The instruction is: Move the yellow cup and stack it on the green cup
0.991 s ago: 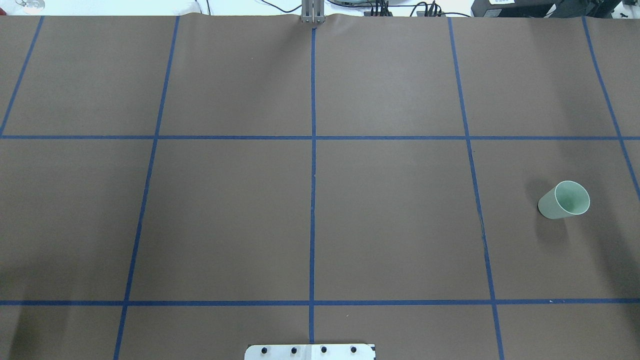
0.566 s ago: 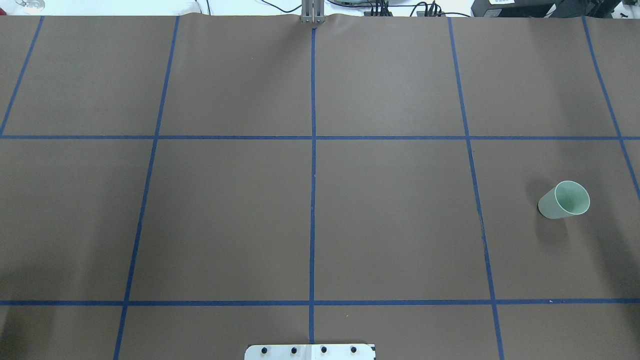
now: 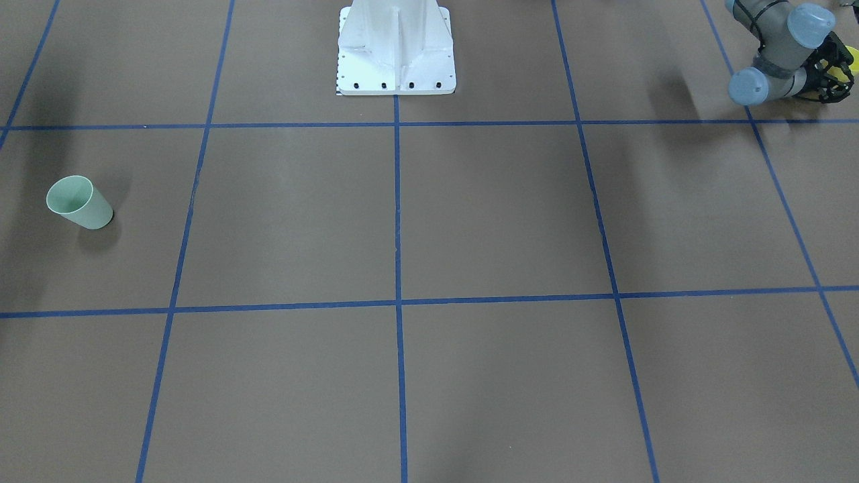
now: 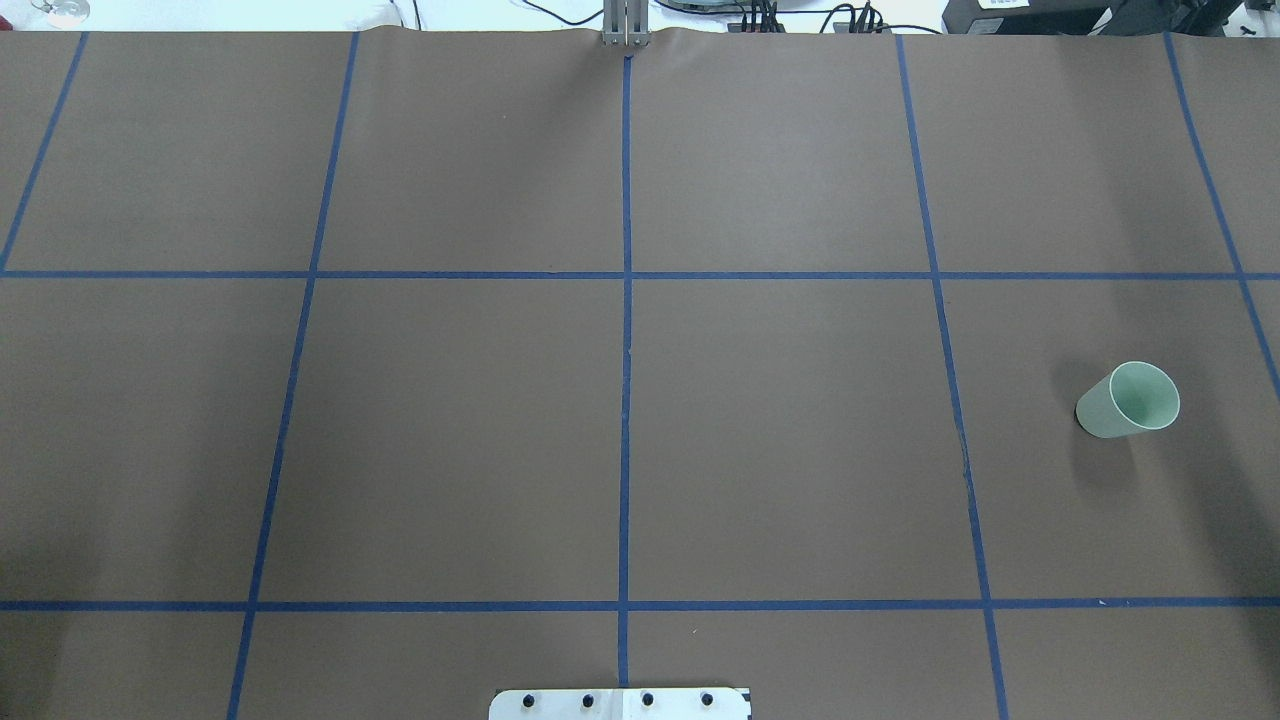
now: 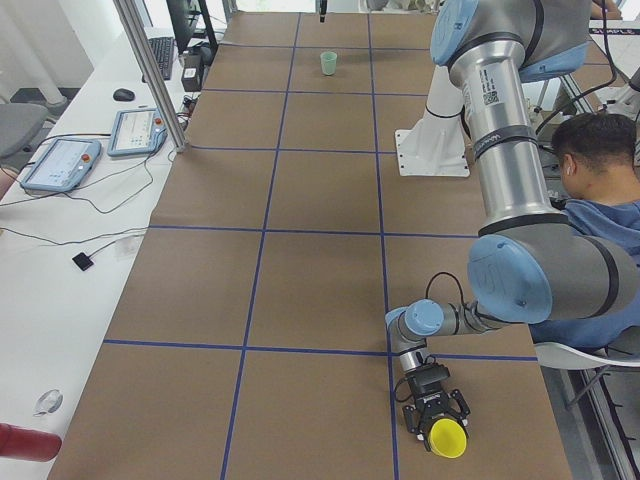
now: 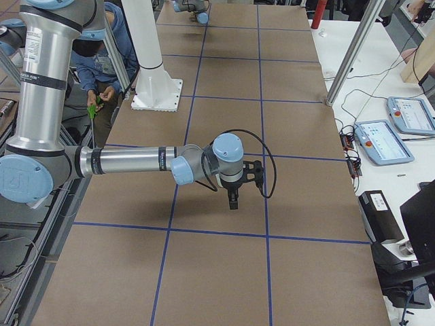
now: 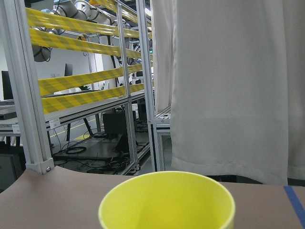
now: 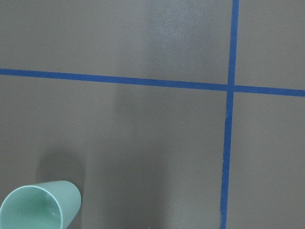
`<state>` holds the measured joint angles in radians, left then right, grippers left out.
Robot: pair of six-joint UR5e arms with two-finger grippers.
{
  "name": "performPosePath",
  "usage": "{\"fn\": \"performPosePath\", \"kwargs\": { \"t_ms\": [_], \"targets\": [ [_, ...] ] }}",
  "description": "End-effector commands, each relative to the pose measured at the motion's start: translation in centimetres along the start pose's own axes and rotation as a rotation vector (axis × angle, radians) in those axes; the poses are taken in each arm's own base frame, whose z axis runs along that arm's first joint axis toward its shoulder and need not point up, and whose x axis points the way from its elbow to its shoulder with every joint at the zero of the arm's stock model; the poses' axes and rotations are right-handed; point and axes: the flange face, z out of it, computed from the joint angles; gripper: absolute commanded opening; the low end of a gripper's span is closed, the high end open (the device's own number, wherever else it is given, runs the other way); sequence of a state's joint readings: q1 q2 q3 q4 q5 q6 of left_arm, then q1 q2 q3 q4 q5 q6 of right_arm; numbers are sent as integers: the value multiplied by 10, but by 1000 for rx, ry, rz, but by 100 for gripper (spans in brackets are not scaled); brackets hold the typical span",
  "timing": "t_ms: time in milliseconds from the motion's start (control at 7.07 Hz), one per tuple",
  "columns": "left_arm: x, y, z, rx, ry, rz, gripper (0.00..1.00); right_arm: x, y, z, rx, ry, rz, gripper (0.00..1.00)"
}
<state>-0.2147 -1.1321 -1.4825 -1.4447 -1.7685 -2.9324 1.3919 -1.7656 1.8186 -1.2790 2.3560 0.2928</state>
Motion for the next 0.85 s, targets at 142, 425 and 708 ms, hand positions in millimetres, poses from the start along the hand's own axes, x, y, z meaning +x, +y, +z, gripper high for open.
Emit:
{"fn": "performPosePath", "kwargs": {
  "t_ms": [142, 425, 708],
  "targets": [
    [-10, 8, 10, 17, 4, 1, 52, -2, 0, -1, 0, -5, -3, 100],
    [-5, -7, 42, 40, 10, 16, 0, -2, 0, -1, 0, -5, -3, 100],
    [2, -73, 99, 44, 44, 141, 0, -2, -1, 0, -8, -15, 6, 100]
  ]
}}
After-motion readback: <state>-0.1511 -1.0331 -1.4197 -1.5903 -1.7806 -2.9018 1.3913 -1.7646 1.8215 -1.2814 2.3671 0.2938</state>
